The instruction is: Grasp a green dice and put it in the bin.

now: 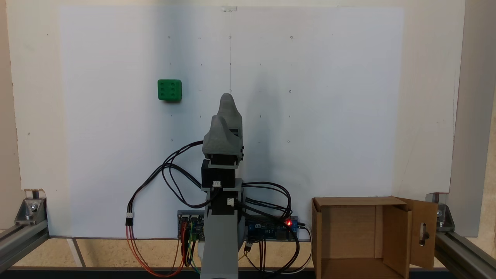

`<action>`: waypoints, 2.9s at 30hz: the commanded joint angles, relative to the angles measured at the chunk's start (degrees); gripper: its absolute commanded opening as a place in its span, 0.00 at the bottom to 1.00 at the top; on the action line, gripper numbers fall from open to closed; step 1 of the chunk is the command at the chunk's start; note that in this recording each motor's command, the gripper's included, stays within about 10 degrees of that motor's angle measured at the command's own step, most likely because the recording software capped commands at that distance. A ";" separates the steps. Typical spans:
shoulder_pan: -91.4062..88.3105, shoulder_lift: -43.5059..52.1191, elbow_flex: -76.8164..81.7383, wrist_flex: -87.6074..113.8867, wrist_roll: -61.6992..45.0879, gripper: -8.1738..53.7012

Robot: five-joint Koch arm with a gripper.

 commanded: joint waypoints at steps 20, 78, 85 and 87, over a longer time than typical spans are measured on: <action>-0.35 6.06 2.90 0.09 -1.85 0.86; -13.18 -8.61 -67.59 128.04 22.15 0.86; -19.60 -18.37 -82.00 152.38 31.29 0.85; -20.21 -21.01 -84.90 158.80 32.70 0.85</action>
